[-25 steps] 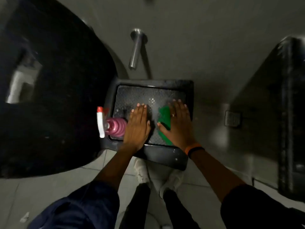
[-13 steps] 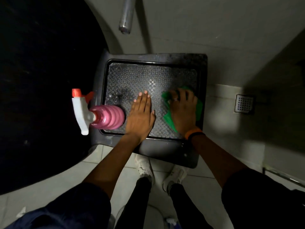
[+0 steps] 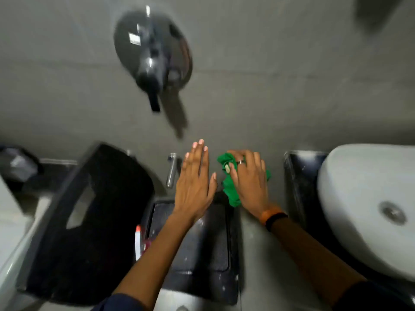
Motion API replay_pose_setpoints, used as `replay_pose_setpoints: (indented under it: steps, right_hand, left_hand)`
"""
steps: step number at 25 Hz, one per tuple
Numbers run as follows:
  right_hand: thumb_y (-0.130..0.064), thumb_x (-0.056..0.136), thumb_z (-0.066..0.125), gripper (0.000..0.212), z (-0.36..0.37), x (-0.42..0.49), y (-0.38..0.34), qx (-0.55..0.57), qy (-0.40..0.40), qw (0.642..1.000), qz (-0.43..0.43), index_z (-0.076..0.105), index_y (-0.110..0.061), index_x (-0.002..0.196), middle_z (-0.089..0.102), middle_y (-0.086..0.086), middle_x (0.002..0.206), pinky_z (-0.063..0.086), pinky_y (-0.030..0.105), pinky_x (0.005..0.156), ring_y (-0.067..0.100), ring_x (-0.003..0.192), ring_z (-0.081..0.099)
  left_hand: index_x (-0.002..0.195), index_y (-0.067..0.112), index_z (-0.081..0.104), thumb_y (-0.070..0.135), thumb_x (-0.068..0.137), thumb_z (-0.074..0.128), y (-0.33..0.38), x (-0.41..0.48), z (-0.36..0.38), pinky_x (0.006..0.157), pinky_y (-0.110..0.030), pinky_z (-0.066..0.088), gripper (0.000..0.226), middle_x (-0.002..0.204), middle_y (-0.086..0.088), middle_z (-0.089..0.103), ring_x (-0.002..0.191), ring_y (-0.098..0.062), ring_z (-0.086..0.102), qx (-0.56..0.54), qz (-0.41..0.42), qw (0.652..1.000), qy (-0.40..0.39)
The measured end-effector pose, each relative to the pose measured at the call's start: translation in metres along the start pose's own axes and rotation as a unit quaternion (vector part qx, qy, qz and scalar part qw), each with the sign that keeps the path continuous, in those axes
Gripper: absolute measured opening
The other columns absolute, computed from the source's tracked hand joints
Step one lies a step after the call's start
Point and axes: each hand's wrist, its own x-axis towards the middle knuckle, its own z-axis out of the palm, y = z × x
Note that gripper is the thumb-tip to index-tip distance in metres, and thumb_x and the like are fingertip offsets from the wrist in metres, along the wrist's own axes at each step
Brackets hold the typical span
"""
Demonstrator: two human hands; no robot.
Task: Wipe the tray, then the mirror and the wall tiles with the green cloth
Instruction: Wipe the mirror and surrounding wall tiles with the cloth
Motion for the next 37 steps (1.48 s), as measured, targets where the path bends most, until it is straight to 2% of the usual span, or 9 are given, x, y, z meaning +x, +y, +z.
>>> replay_pose_setpoints:
  steps: [4,11,17,22,25,26,28,30,37]
  right_hand:
    - [-0.020,0.095,0.058,0.035,-0.167,0.100,-0.007,-0.001,0.159,0.985,-0.069,0.060,-0.014,0.129,0.064,0.012,0.117,0.051,0.048,0.087,0.034,0.103,0.060]
    - [-0.015,0.095,0.061,0.037,-0.424,0.240,-0.022,-0.065,0.368,0.918,-0.135,0.061,-0.010,0.132,0.065,0.016,0.120,0.051,0.052,0.088,0.039,0.108,0.059]
    - [-0.018,0.094,0.057,0.037,-0.539,0.323,-0.023,-0.166,0.475,0.846,-0.178,0.060,-0.012,0.130,0.065,0.014,0.116,0.053,0.050,0.081,0.036,0.101,0.060]
    - [-0.021,0.095,0.054,0.036,-0.627,0.389,-0.008,-0.247,0.507,0.803,-0.190,0.061,-0.010,0.129,0.065,0.019,0.117,0.053,0.051,0.083,0.040,0.102,0.060]
    - [-0.021,0.093,0.057,0.041,-0.688,0.429,0.002,-0.229,0.601,0.753,-0.140,0.056,-0.014,0.134,0.062,0.018,0.126,0.051,0.055,0.092,0.040,0.112,0.057]
    - [-0.026,0.094,0.056,0.049,-0.705,0.442,0.008,-0.211,0.614,0.752,-0.112,0.049,-0.017,0.141,0.056,0.016,0.139,0.045,0.056,0.104,0.038,0.125,0.051]
    - [-0.045,0.095,0.051,0.072,-0.718,0.466,0.024,-0.221,0.535,0.812,-0.074,0.023,-0.020,0.157,0.022,0.013,0.167,0.016,0.059,0.126,0.034,0.154,0.018]
    - [-0.061,0.094,0.042,0.083,-0.703,0.485,0.045,-0.252,0.447,0.855,-0.074,0.009,-0.025,0.160,-0.003,0.009,0.171,-0.001,0.060,0.127,0.029,0.158,-0.006]
    - [-0.043,0.103,0.032,0.056,-0.707,0.510,0.076,-0.218,0.517,0.813,-0.153,0.028,-0.026,0.157,0.017,0.005,0.170,0.013,0.055,0.128,0.024,0.158,0.008]
  left_hand:
    - [0.157,-0.003,0.029,0.027,0.102,0.046,0.087,0.130,-0.128,0.129,-0.049,0.018,0.064,0.168,-0.021,0.024,0.158,-0.033,0.018,0.019,0.109,0.987,0.119]
    - [0.158,-0.004,0.026,0.035,0.104,0.039,0.210,0.296,-0.330,0.129,-0.051,0.017,0.068,0.168,-0.023,0.022,0.158,-0.036,0.016,0.084,0.162,0.940,0.288]
    - [0.160,-0.001,0.020,0.040,0.104,0.036,0.253,0.378,-0.407,0.129,-0.050,0.018,0.071,0.170,-0.020,0.016,0.160,-0.031,0.009,0.127,0.196,0.897,0.376]
    - [0.159,0.000,0.024,0.043,0.104,0.031,0.283,0.444,-0.437,0.129,-0.050,0.020,0.071,0.170,-0.019,0.019,0.159,-0.031,0.012,0.137,0.250,0.861,0.422]
    - [0.158,-0.001,0.029,0.044,0.103,0.030,0.294,0.477,-0.446,0.129,-0.048,0.018,0.070,0.168,-0.020,0.025,0.157,-0.033,0.018,0.140,0.274,0.846,0.435]
    - [0.156,-0.001,0.031,0.044,0.103,0.031,0.298,0.490,-0.450,0.128,-0.047,0.018,0.070,0.166,-0.021,0.028,0.156,-0.034,0.021,0.145,0.280,0.840,0.442]
    - [0.154,-0.002,0.036,0.044,0.102,0.033,0.308,0.512,-0.458,0.128,-0.049,0.023,0.070,0.163,-0.023,0.034,0.154,-0.036,0.027,0.161,0.285,0.827,0.456]
    - [0.153,-0.003,0.038,0.044,0.101,0.034,0.319,0.527,-0.459,0.125,-0.052,0.027,0.070,0.162,-0.024,0.036,0.153,-0.038,0.030,0.157,0.290,0.822,0.464]
    - [0.152,-0.005,0.038,0.043,0.101,0.031,0.359,0.560,-0.442,0.123,-0.055,0.027,0.071,0.161,-0.026,0.038,0.151,-0.040,0.031,0.124,0.310,0.815,0.474]
